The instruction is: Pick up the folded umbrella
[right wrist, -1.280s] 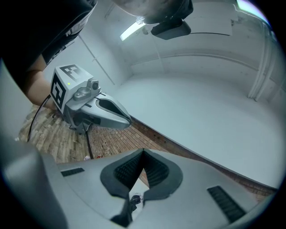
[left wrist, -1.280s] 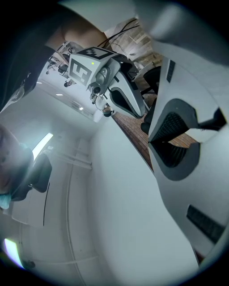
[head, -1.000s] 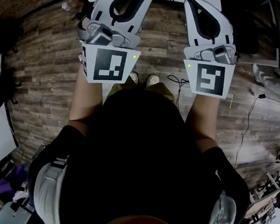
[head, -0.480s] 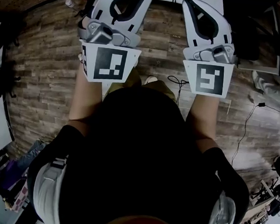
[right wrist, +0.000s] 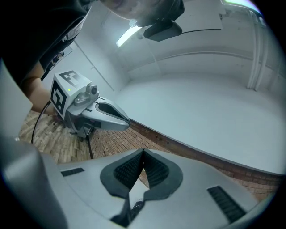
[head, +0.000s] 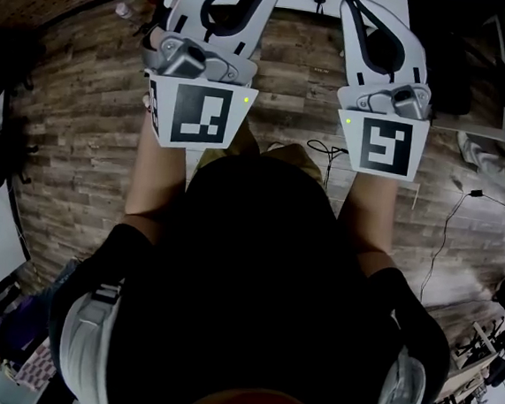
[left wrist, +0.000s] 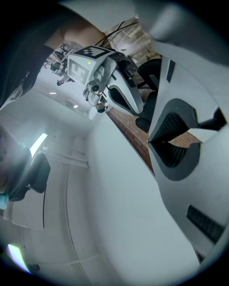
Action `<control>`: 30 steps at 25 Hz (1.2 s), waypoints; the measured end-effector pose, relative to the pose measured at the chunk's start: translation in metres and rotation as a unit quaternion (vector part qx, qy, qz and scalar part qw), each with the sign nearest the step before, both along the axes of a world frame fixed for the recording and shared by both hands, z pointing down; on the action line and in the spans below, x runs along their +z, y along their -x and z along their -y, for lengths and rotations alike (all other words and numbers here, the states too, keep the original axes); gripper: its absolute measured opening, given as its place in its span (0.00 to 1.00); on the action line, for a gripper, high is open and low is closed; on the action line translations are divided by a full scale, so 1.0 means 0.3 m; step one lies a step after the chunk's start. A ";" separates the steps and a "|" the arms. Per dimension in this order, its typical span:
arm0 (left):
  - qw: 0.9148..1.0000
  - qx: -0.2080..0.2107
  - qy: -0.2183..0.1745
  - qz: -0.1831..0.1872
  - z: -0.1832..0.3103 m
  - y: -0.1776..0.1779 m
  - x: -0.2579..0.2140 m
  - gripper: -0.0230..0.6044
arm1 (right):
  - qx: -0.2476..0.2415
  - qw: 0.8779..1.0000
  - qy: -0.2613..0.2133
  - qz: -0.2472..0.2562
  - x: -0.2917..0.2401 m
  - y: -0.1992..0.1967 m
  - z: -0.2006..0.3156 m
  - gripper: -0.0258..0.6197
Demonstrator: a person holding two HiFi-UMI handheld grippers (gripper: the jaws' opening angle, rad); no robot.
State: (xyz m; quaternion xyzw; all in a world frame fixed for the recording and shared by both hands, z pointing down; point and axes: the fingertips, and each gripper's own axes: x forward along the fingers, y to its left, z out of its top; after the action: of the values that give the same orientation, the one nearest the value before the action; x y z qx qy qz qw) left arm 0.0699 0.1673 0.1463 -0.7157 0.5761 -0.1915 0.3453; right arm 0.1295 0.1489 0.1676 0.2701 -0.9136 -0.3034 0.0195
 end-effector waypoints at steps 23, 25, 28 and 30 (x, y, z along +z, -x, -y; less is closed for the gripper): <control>0.996 0.088 0.026 -0.016 0.592 0.350 0.021 0.05 | 0.095 0.995 0.028 -0.006 -0.010 0.338 0.544 0.09; 0.995 0.095 0.028 -0.020 0.627 0.365 0.024 0.06 | 0.102 0.994 0.026 -0.002 -0.018 0.351 0.576 0.09; 0.994 0.102 0.031 -0.024 0.671 0.394 0.030 0.05 | 0.115 0.993 0.032 -0.003 -0.018 0.369 0.620 0.08; 0.993 0.106 0.034 -0.026 0.698 0.410 0.034 0.05 | 0.120 0.992 0.035 -0.004 -0.015 0.383 0.642 0.09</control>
State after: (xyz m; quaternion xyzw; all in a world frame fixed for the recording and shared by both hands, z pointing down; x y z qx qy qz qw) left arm -0.0530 -0.0420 0.1566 -0.7887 0.4987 -0.1548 0.3245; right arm 0.0145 -0.0437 0.1632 0.3759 -0.8844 -0.2678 0.0693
